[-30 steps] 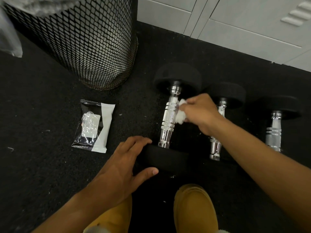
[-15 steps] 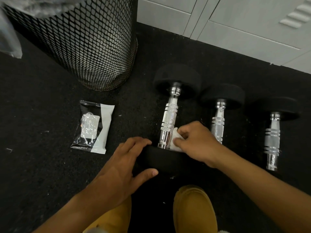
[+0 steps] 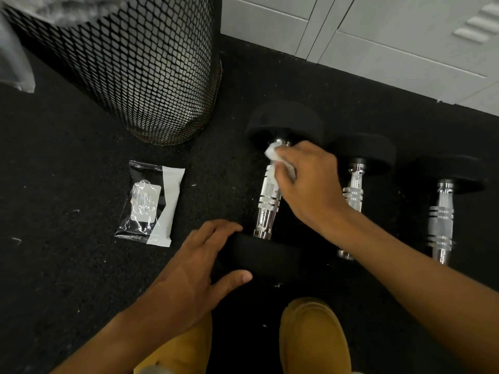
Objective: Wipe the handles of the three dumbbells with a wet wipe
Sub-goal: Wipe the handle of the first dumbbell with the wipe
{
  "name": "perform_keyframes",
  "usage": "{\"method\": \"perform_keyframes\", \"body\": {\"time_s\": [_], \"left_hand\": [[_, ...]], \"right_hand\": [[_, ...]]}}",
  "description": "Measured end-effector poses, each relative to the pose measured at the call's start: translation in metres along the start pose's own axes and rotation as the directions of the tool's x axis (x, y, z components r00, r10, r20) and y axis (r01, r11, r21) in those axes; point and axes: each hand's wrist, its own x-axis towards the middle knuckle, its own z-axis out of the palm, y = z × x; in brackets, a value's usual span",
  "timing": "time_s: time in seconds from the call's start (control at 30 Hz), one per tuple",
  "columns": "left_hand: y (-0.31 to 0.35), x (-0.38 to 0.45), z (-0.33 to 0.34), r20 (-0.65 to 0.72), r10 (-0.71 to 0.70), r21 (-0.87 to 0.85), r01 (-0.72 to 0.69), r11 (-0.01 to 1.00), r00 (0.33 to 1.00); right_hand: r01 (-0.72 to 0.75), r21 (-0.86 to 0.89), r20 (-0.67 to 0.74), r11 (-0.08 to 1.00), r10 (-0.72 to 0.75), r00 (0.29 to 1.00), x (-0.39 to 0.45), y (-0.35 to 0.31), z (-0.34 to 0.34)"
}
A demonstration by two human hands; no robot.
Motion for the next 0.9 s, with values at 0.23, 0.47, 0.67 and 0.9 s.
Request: {"method": "perform_keyframes", "body": {"time_s": [0.23, 0.47, 0.67, 0.9], "left_hand": [[0.004, 0.002, 0.003, 0.01, 0.008, 0.027, -0.008, 1.0, 1.0], [0.01, 0.003, 0.006, -0.002, 0.021, 0.048, -0.021, 0.999, 1.0], [0.006, 0.001, 0.003, 0.014, -0.003, 0.04, 0.002, 0.999, 1.0], [0.002, 0.0, -0.001, 0.031, -0.01, 0.026, 0.009, 1.0, 0.999]], "right_hand": [[0.4, 0.051, 0.687, 0.915, -0.323, 0.651, -0.011, -0.007, -0.014], [0.449, -0.043, 0.665, 0.892, -0.309, 0.679, -0.017, 0.011, -0.026], [0.365, -0.407, 0.415, 0.837, -0.186, 0.891, 0.027, 0.021, -0.018], [0.468, -0.029, 0.693, 0.883, -0.319, 0.647, -0.011, 0.004, -0.018]]}}
